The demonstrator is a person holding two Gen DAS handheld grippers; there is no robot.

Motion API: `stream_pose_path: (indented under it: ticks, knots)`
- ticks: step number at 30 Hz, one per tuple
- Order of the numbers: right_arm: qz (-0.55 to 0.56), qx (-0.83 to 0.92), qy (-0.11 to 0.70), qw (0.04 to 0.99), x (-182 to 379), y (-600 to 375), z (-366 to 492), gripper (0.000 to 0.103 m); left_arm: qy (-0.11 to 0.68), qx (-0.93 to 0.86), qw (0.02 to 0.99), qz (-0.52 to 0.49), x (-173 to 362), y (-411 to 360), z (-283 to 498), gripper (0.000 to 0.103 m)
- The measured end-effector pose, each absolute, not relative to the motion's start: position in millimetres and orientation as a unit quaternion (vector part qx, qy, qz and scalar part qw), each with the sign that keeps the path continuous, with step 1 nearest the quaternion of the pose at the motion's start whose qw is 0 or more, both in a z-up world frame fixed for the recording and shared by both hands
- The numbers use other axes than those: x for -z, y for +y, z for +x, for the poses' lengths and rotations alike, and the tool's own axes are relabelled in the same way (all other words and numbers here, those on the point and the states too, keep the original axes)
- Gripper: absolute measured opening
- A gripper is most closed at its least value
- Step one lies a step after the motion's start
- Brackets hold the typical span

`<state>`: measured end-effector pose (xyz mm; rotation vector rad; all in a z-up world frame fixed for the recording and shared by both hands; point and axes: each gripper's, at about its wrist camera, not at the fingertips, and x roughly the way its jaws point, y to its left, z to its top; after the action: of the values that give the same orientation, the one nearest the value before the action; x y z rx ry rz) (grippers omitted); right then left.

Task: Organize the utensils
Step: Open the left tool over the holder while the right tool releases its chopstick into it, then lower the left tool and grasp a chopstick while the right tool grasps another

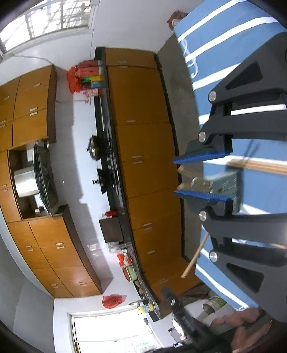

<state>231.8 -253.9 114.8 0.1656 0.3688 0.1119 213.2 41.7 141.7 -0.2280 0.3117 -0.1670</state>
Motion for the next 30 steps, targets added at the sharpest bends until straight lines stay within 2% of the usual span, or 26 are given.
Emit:
stream_pose_path:
  ticks: [6, 10, 14, 20, 28, 30]
  knots:
    - [0.094, -0.022, 0.285, 0.954, -37, -271, 230, 0.026, 0.203, 0.032, 0.976, -0.073, -99, 63, 195, 0.040]
    - [0.104, -0.026, 0.370, 0.923, 27, -264, 237, 0.021, 0.289, 0.001, 0.956, -0.038, -37, 73, 199, 0.040]
    - [0.099, -0.047, 0.418, 0.902, 70, -245, 235, 0.017, 0.345, -0.003, 0.938, -0.044, 4, 80, 197, 0.040]
    - [0.084, -0.055, 0.441, 0.892, 93, -223, 242, 0.015, 0.383, 0.000, 0.922, -0.051, 36, 80, 194, 0.040]
    - [0.066, -0.055, 0.444, 0.892, 93, -220, 249, 0.014, 0.392, 0.011, 0.919, -0.051, 46, 72, 189, 0.040]
    - [0.053, -0.047, 0.442, 0.894, 94, -219, 249, 0.010, 0.394, 0.018, 0.918, -0.052, 48, 70, 189, 0.040]
